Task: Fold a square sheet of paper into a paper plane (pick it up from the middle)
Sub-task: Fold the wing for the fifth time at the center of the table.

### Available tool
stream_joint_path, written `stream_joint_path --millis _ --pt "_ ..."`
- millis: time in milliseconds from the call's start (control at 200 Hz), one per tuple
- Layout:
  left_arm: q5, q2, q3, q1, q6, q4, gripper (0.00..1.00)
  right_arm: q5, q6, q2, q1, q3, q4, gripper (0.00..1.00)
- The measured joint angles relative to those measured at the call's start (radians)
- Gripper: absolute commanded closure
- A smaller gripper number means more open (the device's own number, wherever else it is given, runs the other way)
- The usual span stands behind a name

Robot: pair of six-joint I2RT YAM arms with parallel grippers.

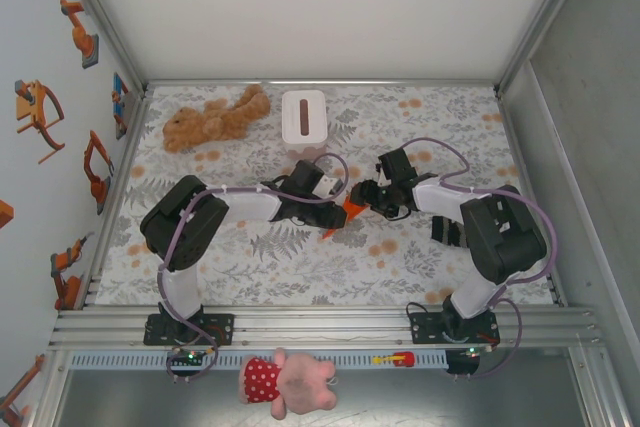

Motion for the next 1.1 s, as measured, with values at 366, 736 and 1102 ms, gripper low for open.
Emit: stream_joint_path --millis 366,736,1102 --pt "-0.029 -0.003 -0.002 -0.003 -0.007 -0.011 0.68 0.000 -0.006 0.001 0.000 0.000 -0.002 0.37" --pt "-0.028 -0.028 -0.004 0.000 -0.029 -0.023 0.73 0.000 -0.011 0.001 0.000 0.000 -0.003 0.37" --pt "-0.019 -0.018 -0.004 0.005 -0.034 -0.026 0.84 0.002 -0.011 0.002 0.000 0.000 -0.003 0.38"
